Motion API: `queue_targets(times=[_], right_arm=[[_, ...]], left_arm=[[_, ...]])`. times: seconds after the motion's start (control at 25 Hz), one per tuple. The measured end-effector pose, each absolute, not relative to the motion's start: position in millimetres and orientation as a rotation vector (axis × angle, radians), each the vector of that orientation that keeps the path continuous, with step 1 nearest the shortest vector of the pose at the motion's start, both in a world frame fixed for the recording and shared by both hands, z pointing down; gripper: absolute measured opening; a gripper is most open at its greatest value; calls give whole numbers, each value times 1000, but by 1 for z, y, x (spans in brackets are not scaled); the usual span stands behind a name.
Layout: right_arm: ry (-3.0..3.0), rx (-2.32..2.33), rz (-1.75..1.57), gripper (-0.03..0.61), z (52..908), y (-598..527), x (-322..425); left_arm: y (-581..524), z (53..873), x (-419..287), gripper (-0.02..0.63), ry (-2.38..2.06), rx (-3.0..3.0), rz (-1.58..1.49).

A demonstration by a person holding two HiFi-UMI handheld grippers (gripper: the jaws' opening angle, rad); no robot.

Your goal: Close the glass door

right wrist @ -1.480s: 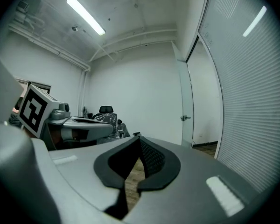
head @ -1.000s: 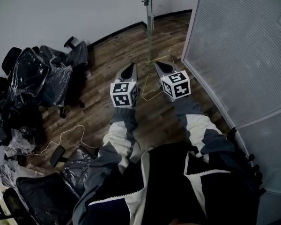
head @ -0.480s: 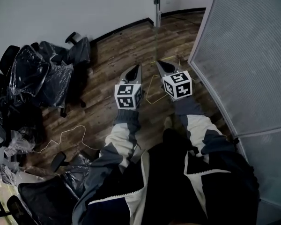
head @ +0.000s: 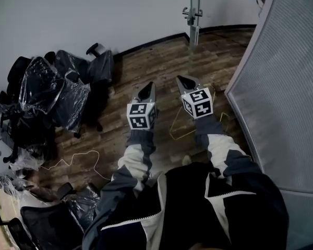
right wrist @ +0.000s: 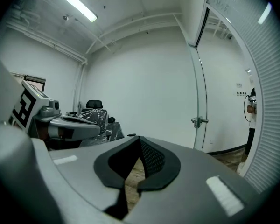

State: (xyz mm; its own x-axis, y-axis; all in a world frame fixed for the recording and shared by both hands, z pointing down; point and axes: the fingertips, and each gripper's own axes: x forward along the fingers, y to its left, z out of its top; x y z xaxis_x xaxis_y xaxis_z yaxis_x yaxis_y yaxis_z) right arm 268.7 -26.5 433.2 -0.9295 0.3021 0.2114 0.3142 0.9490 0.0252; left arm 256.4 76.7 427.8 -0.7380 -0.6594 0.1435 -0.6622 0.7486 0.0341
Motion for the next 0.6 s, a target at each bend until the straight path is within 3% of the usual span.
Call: queue_targets(times=[0.6], right_arm=[[-2833,-536,-78,5,472,-53,120]], left_arm=[[65,457,124,0,-2805,923,5]])
